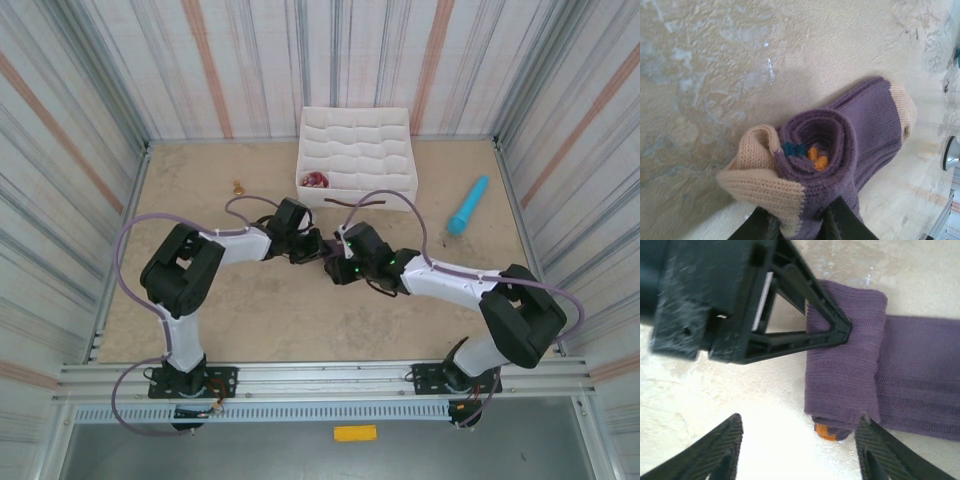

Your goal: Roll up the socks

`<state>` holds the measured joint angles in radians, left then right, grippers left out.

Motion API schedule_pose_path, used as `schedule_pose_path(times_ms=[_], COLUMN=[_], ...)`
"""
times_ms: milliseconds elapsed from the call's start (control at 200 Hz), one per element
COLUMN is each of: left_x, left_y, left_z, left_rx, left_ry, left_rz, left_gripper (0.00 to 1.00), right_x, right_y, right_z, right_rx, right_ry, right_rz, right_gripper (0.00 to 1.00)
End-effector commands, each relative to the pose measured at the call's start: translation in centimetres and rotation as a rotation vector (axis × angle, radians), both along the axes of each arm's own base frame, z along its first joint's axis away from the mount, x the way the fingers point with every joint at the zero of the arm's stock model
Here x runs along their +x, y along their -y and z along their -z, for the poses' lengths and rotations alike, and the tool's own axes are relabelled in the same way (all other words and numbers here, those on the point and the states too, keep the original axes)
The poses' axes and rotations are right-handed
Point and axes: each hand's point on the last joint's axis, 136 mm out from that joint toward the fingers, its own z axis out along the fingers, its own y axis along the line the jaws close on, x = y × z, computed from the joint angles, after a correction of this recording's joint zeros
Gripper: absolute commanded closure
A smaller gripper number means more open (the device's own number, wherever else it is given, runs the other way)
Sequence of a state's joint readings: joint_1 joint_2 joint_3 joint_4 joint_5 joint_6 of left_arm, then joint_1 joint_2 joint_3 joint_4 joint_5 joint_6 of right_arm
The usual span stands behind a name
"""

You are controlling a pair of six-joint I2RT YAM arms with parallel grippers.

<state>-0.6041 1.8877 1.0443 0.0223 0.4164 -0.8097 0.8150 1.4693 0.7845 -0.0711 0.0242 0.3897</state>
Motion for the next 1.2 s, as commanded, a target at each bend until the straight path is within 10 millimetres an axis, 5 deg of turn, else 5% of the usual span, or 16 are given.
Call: schedule_pose_path(times_ms=[0, 441, 761, 932, 1192], left_x=[-1.9, -3.3, -3.5, -3.3, -2.9], left_y=[-2.1, -2.7, -2.8, -3.0, -3.7], left_z=[1.2, 1.6, 1.7, 1.6, 0.0], left_rx=[0.067, 0.048, 0.04, 0.031, 0.002], left_ry=[-0.078, -0.099, -0.101, -0.102, -0.05], left_rz=[-0.016, -0.025, -0.033, -0.037, -0.058], left_gripper=[0.88, 0.88, 0.87, 0.86, 0.5], right_x=[1.0, 1.4, 1.5, 1.1, 0.5], right_y=[1.7, -1.2, -0.9, -0.2, 0.3], right_z=[0.1, 3.2, 5.3, 6.9, 8.4], right_rx=[-0.23, -0.381, -0.415, -0.411, -0.263], right_ry=[0.153, 0.203, 0.16, 0.104, -0.04], right_rz=[0.041, 0.013, 0.031, 0.033, 0.017], right_gripper=[0.31, 0.28, 0.47, 0.67, 0.95])
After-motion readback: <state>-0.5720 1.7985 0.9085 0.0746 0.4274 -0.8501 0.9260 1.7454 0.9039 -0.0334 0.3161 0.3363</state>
